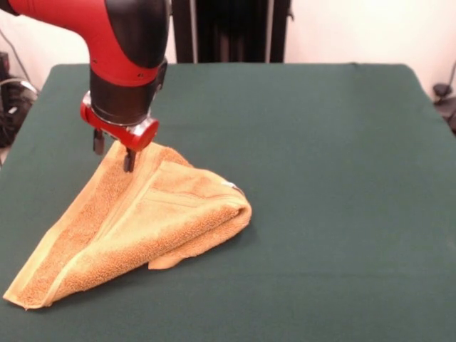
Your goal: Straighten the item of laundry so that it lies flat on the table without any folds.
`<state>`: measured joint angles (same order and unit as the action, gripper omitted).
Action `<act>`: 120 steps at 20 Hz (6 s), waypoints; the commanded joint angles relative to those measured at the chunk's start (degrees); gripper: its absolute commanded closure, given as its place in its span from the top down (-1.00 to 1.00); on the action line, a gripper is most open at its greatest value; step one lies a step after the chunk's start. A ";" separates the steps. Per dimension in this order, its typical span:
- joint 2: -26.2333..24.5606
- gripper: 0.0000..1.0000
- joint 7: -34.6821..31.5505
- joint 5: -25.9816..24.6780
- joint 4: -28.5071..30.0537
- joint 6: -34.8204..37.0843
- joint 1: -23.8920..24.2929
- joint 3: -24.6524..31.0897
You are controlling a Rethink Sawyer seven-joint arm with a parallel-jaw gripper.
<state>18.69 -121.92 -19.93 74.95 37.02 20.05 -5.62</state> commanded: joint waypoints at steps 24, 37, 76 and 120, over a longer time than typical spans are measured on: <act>-2.64 1.00 0.20 -2.53 5.35 9.28 -2.96 -2.39; -2.04 1.00 -3.69 -4.76 7.82 -9.30 -3.22 -1.39; 2.79 1.00 0.56 -6.84 5.58 -6.30 -1.13 4.26; -4.34 1.00 -1.92 -6.04 2.72 -12.10 -1.23 6.92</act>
<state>21.19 -121.92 -25.42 79.79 23.20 23.51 -2.53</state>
